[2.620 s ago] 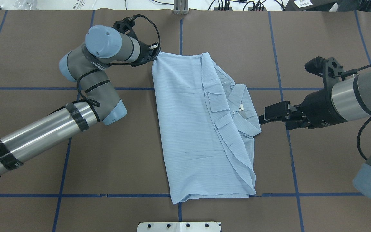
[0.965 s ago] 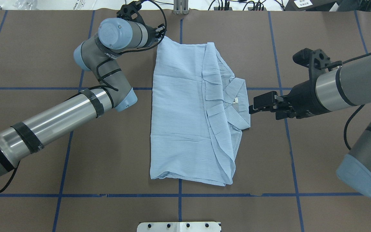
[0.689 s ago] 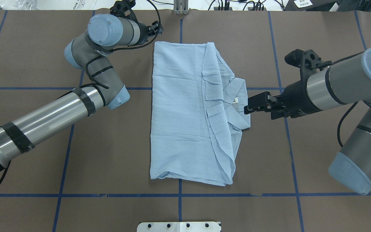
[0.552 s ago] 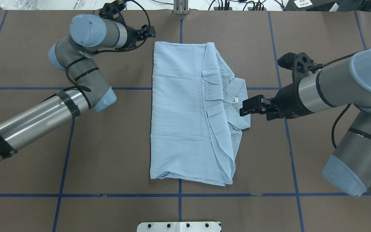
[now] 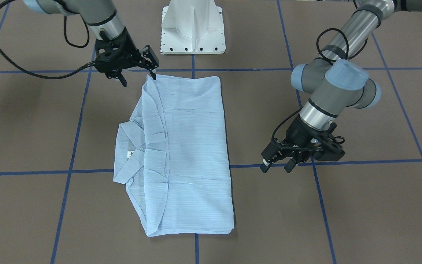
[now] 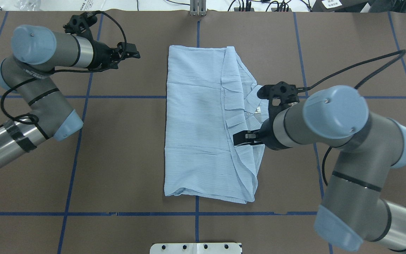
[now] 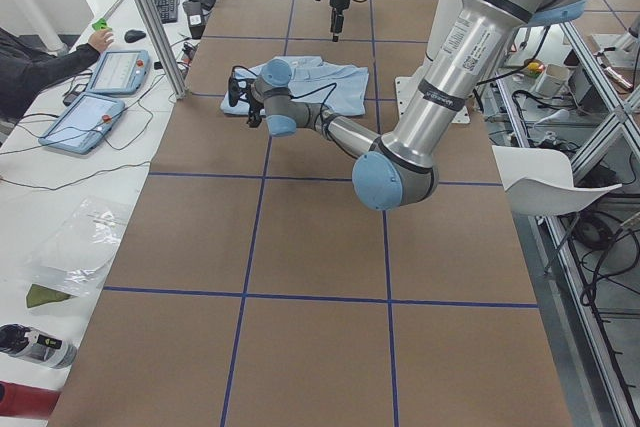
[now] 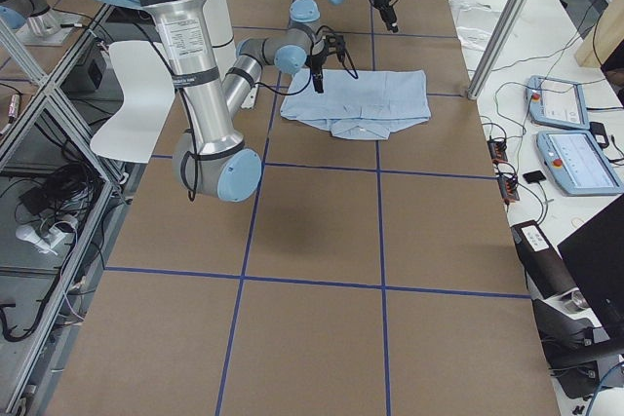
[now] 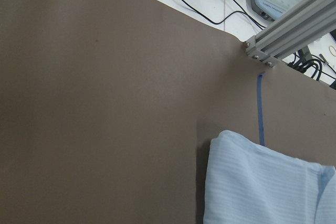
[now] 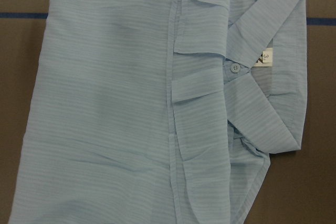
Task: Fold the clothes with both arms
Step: 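Release the shirt and press the right gripper onto the folded shirt's middle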
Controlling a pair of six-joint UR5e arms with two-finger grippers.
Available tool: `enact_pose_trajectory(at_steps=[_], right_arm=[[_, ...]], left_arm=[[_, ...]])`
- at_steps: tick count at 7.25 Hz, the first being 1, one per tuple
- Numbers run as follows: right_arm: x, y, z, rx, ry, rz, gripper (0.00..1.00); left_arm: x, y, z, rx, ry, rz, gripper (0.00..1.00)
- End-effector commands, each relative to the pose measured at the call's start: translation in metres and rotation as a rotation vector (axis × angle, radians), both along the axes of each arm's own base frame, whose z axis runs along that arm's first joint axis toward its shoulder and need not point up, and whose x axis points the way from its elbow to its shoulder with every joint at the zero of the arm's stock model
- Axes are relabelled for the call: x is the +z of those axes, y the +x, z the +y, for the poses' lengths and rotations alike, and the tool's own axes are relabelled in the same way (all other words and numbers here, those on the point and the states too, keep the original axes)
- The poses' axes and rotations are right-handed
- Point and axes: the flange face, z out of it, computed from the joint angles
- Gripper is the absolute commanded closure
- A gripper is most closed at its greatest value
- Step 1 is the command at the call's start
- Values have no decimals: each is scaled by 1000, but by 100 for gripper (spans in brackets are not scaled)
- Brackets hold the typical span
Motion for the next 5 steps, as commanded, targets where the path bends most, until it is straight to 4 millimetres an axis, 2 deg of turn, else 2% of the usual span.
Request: enact_pose_trajectory(at_steps=[1, 2, 4, 5], right_arm=[[0, -70, 14, -38, 124, 174, 0], [19, -90, 14, -68, 151, 236, 0], [48, -114, 15, -105, 178, 315, 0], [53, -118, 15, -117, 185, 330, 0]], left_arm=[[-20, -30, 39, 41, -19, 0, 0], [-38, -33, 47, 44, -34, -11, 0], [-41, -31, 49, 47, -43, -18, 0], [-42, -30, 48, 48, -44, -18, 0]])
